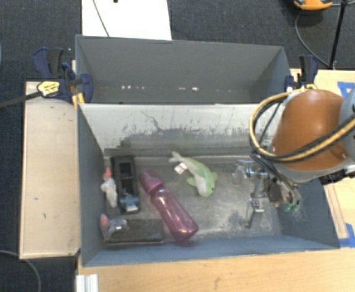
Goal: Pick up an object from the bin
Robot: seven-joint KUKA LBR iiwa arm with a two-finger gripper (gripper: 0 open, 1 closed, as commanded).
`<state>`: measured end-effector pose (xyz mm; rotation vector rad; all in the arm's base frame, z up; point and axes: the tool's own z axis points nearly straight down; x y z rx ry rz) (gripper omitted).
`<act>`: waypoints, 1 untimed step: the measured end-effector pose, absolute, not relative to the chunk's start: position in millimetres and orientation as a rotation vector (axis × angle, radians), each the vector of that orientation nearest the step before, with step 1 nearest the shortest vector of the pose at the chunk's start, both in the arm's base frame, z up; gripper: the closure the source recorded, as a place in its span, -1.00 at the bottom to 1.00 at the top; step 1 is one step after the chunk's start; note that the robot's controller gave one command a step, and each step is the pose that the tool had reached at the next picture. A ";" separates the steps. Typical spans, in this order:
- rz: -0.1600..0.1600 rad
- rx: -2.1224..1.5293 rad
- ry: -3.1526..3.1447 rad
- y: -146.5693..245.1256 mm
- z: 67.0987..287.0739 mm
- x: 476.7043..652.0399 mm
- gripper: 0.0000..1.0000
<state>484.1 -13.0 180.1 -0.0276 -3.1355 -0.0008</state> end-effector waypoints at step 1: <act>0.000 -0.027 -3.144 -13.0 184.2 485.7 -1.00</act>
Offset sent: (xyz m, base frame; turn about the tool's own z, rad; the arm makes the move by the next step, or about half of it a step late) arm 0.0548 0.0265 -0.0599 -0.0171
